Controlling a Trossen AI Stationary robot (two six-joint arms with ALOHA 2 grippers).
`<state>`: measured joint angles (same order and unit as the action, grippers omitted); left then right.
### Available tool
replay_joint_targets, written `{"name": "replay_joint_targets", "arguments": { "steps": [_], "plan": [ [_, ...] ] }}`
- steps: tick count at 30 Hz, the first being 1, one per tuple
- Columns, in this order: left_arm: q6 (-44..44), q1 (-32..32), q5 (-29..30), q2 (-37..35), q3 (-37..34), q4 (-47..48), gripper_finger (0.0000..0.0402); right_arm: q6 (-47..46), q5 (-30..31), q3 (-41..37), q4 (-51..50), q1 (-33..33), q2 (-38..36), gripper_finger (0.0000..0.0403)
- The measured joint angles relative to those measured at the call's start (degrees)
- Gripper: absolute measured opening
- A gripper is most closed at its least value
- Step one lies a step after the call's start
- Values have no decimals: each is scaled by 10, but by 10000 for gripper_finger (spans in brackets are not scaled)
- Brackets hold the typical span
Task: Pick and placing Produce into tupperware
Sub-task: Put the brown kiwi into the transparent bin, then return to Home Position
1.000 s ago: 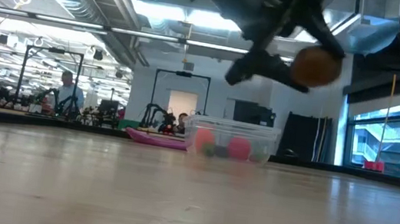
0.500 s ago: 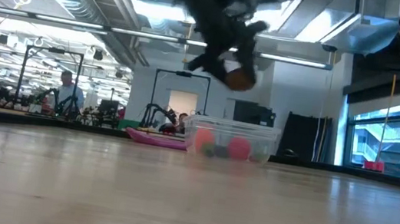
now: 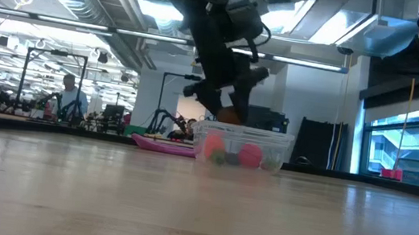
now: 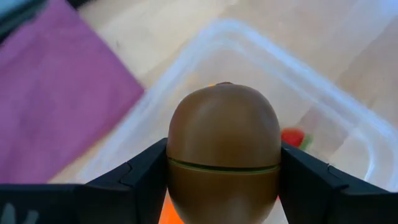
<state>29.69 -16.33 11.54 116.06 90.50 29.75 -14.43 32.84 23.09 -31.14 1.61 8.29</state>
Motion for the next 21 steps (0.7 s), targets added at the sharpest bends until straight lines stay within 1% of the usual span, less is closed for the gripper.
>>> {"name": "replay_joint_targets", "arguments": {
  "steps": [7,13,17,21],
  "plan": [
    [-2,3,-2,38,1,-4,244,1,0,0,-1,0,11,9],
    [-2,3,-3,41,1,-4,270,1,0,0,0,0,17,9],
    [-3,3,-4,41,7,-2,275,0,1,0,0,0,17,9],
    [-13,2,-37,40,28,30,271,0,0,0,0,0,17,9]
  ]
}}
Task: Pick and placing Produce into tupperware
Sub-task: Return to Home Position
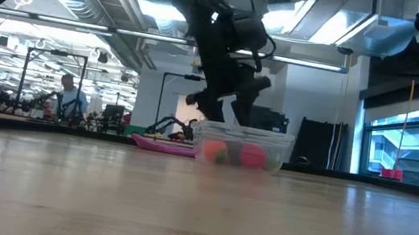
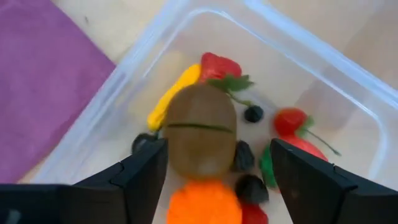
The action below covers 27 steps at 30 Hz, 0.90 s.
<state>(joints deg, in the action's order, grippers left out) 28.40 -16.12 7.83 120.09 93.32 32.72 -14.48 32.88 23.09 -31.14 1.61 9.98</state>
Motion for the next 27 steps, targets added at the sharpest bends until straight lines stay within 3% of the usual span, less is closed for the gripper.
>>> {"name": "replay_joint_targets", "arguments": {
  "steps": [4,8,11,14,18,22,27],
  "plan": [
    [-51,7,25,-46,32,33,270,0,0,0,0,0,0,9],
    [-98,18,88,-130,45,49,274,-2,0,0,3,0,0,9],
    [-131,28,98,-203,45,59,273,0,0,0,22,0,0,9],
    [-162,41,108,-277,45,89,269,16,0,0,73,0,0,9],
    [-195,60,170,-368,44,129,271,77,0,0,145,0,0,9],
    [-214,90,223,-467,-3,129,273,121,1,0,179,0,9,9],
    [-205,147,295,-609,-140,111,274,140,1,0,189,-2,30,9]
  ]
}}
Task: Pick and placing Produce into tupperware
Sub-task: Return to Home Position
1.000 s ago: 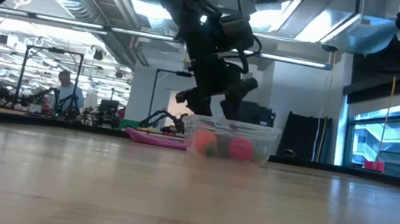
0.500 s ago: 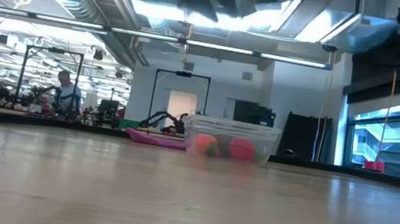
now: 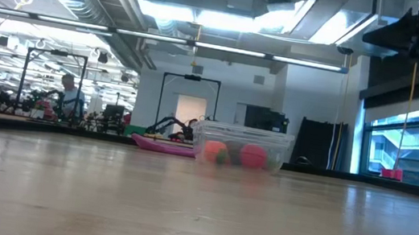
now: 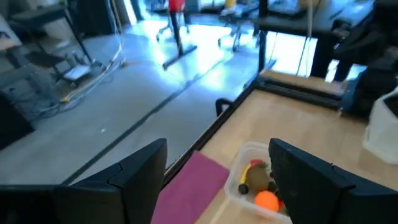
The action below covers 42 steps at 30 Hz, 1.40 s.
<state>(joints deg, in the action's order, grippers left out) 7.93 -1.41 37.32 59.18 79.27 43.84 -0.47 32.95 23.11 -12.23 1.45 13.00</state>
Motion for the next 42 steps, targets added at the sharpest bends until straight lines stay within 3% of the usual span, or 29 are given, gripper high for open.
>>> {"name": "replay_joint_targets", "arguments": {
  "steps": [9,16,23,28,34,42],
  "plan": [
    [8,75,5,-240,-303,-143,274,7,-1,0,24,-64,38,9],
    [-24,59,7,-377,-468,-277,274,8,-28,0,32,-126,54,9],
    [-26,4,20,-453,-543,-286,274,7,-53,-6,42,-199,52,9],
    [-26,-17,20,-479,-570,-286,274,-7,-59,-66,109,-230,52,9],
    [-26,-17,6,-501,-587,-285,274,-26,-87,-131,199,-236,41,9],
    [-25,-17,10,-556,-627,-285,274,-23,-86,-140,202,-236,16,9]
  ]
}}
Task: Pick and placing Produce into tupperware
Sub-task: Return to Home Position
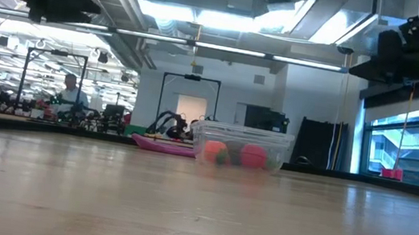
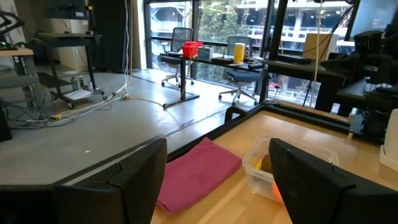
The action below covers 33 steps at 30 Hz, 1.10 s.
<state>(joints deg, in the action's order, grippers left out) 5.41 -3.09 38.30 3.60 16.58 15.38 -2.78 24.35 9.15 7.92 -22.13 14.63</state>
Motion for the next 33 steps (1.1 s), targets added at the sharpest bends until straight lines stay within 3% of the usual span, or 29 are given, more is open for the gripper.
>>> {"name": "replay_joint_targets", "arguments": {
  "steps": [4,15,23,33],
  "plan": [
    [0,0,1,-34,-20,0,274,0,6,0,-6,0,-10,9],
    [49,0,-8,-35,-75,-26,274,-14,6,0,-29,0,-17,9],
    [36,0,-35,-34,-135,-114,274,-29,-1,0,-30,0,-17,9],
    [-5,0,-9,-35,-137,-117,274,-43,-10,-1,-31,0,-17,9]
  ]
}}
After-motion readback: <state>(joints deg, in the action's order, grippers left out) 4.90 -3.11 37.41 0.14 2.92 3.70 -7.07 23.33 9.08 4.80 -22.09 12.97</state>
